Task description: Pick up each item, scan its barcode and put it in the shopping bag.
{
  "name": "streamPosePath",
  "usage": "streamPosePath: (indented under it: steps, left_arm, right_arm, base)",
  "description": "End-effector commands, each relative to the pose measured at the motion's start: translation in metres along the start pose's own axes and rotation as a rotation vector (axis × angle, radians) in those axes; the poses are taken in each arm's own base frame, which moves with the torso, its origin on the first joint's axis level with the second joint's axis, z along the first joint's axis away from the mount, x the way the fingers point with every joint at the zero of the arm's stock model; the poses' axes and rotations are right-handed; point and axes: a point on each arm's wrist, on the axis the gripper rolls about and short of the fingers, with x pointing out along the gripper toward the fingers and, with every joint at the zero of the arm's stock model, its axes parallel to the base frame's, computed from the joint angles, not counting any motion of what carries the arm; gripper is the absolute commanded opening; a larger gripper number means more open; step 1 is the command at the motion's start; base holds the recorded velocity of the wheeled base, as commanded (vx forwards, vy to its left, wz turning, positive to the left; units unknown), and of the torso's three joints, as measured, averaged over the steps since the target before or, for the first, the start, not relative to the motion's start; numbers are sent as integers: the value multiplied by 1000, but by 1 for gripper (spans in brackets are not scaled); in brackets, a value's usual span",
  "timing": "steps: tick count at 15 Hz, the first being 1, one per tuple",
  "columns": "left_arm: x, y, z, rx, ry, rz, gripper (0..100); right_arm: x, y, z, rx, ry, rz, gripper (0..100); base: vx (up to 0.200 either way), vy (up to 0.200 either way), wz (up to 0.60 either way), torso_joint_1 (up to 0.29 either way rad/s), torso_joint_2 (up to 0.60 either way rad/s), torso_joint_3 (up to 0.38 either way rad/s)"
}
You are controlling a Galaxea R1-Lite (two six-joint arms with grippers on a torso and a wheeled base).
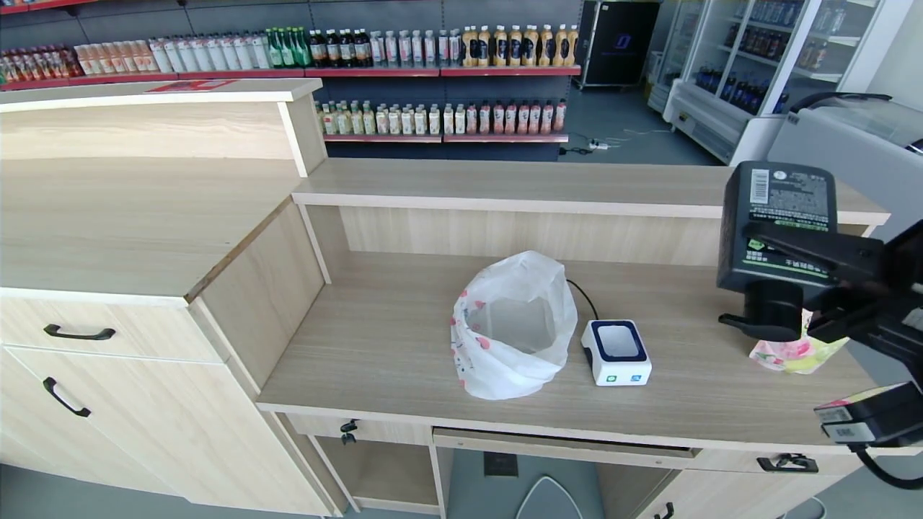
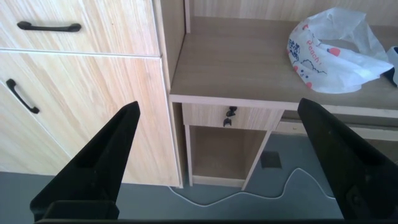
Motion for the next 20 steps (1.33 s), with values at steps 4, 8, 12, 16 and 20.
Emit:
streamPosePath:
  steps: [4,8,12,16,20]
  left_arm:
    - [0,0,0,0,0,0,100]
    - [0,0,0,0,0,0,100]
    - [0,0,0,0,0,0,100]
    - [0,0,0,0,0,0,100]
    - [0,0,0,0,0,0,100]
  right_arm:
    - [23,-62,50,-416,-166,-374,0]
    - [30,-70,67,-488,-156,-389,0]
    - [25,-67,78,-476,-247,-351,0]
    - [28,-69,82,-474,-270,-372,0]
    - [29,-71,87,-471,-296,-393,0]
  base:
    - [0,0,0,0,0,0]
    - [0,0,0,0,0,0]
    - [0,0,0,0,0,0]
    - [0,0,0,0,0,0]
    - [0,0,0,0,0,0]
